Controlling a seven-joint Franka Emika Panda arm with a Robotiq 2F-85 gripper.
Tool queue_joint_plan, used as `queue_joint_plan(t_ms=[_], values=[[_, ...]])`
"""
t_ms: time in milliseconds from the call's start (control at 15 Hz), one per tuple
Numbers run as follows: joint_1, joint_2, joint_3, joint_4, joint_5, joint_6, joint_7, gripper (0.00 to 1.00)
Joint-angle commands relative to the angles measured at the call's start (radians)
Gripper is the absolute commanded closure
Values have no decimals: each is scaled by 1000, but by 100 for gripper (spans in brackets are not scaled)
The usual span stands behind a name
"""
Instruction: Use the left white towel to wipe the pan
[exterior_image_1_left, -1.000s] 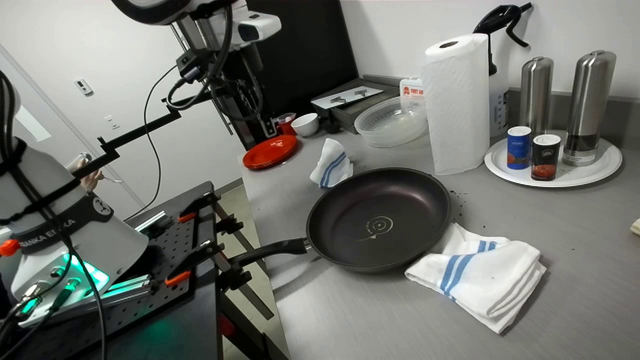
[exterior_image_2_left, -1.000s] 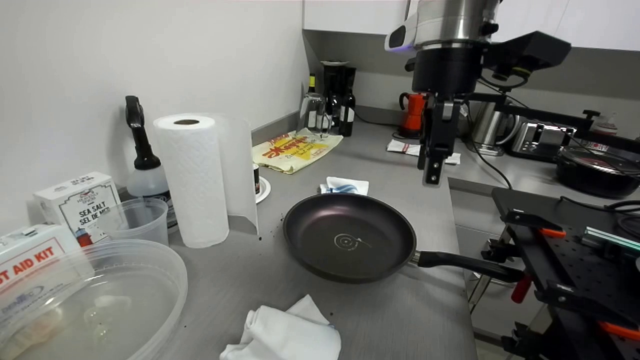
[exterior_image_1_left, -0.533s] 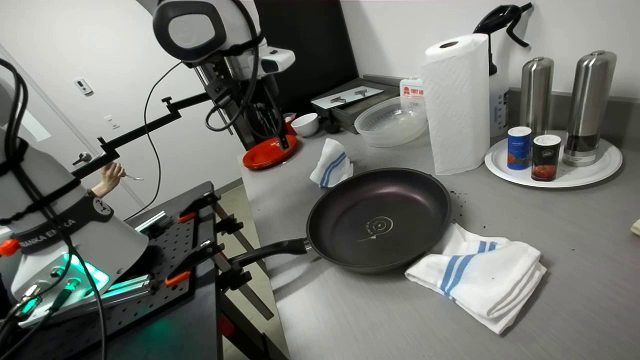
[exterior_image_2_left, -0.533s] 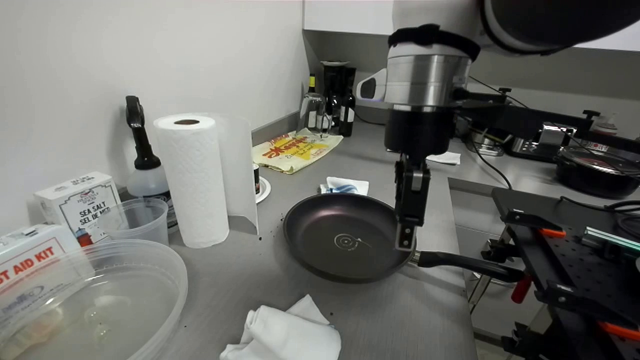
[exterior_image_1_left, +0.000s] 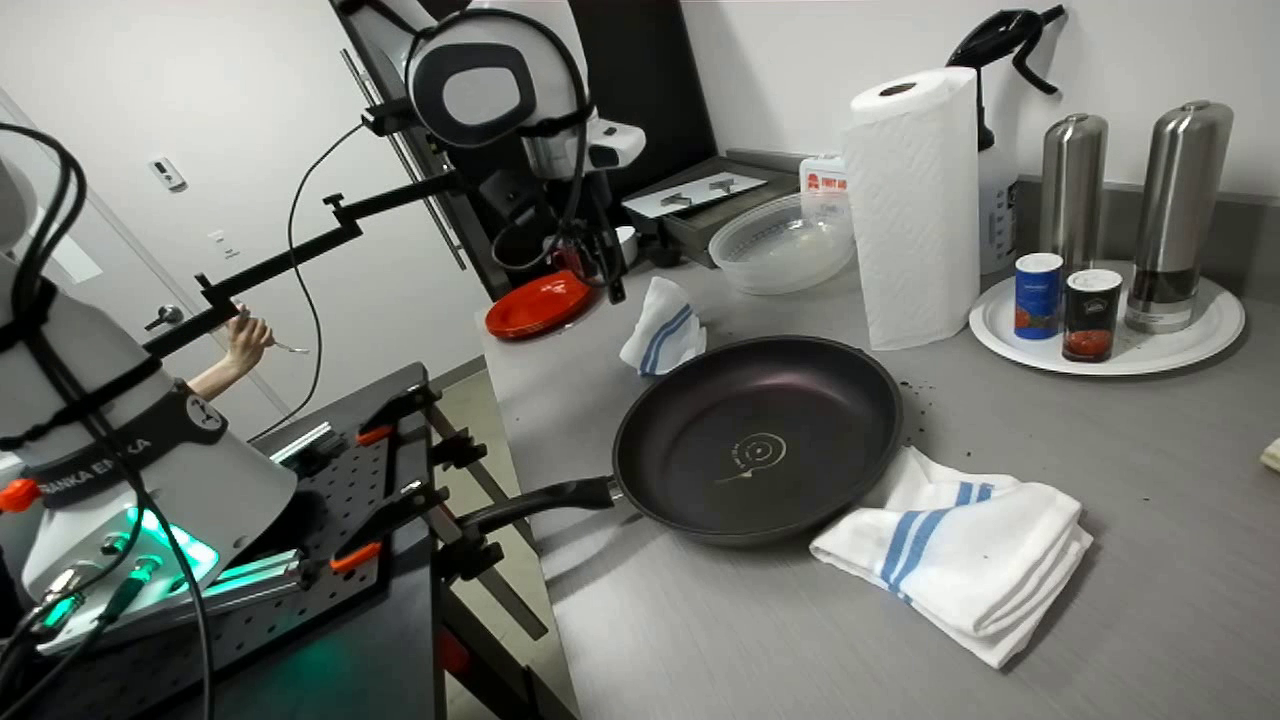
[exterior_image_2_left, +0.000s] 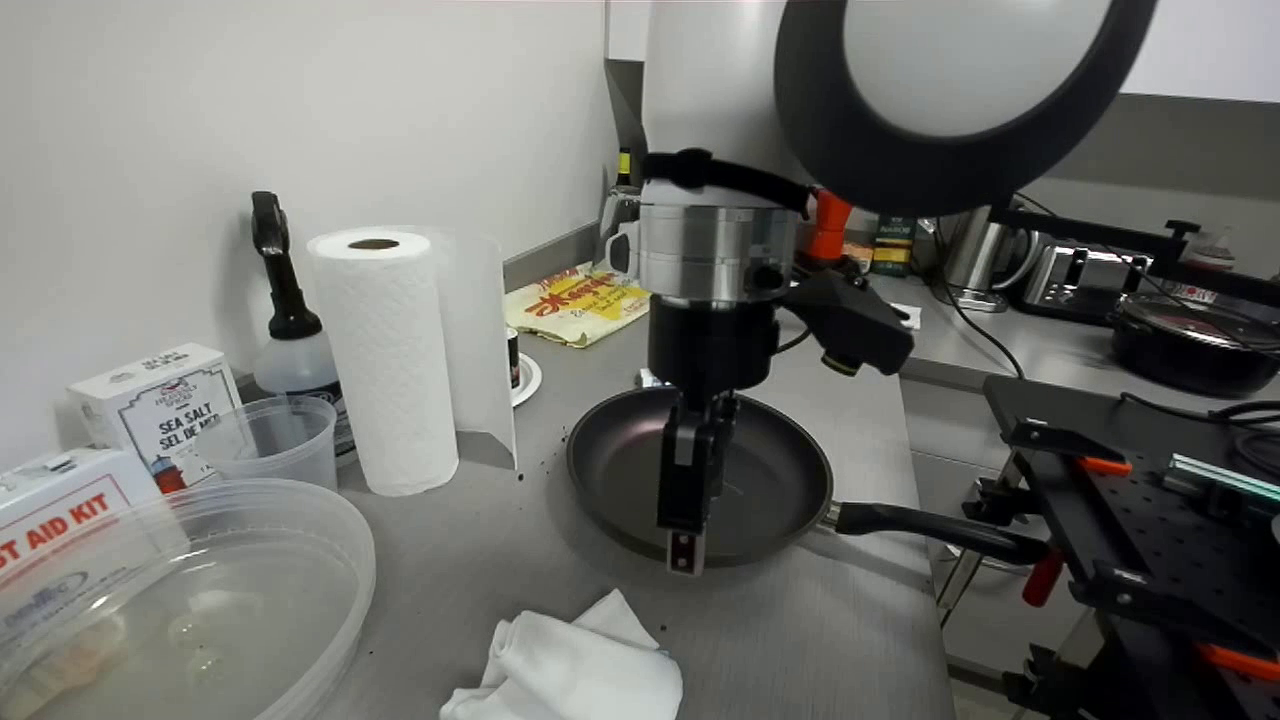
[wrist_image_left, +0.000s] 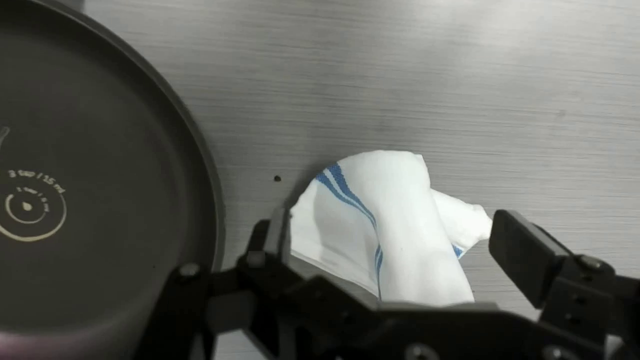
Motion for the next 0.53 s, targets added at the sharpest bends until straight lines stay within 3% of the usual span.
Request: queue_joint_plan(t_ms=[0,467], values=[[12,93,9,97,-31,0,45,0],[36,207,11,207,-46,2,59,0]])
